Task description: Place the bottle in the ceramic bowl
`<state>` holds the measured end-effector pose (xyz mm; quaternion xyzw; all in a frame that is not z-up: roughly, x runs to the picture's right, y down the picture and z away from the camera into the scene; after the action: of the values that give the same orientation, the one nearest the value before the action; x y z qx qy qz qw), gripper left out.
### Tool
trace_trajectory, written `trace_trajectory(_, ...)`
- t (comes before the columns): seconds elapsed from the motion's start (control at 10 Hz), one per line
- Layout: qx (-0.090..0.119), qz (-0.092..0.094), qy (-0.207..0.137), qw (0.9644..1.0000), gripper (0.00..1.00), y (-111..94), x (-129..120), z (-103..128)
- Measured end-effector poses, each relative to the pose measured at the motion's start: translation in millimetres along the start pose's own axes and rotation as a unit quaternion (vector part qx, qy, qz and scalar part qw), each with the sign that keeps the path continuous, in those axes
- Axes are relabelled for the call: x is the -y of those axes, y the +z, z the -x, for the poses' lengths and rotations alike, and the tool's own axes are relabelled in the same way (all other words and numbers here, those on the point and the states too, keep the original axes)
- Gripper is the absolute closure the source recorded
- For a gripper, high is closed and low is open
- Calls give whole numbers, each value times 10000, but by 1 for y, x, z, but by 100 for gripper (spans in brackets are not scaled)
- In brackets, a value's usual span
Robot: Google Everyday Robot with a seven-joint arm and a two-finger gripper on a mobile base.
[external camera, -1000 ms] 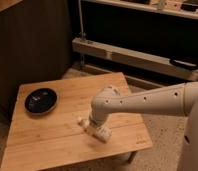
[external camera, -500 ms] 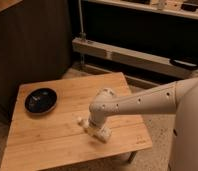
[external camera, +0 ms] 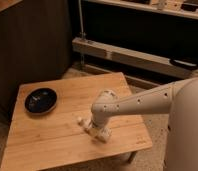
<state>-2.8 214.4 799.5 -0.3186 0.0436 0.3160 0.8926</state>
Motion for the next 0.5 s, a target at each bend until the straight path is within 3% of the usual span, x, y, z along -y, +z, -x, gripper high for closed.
trace_trajectory(0.3,-129,136,71,9998,36,9,3,-2)
trace_trajectory(0.5,-183,445,147,9987,55,16,0,8)
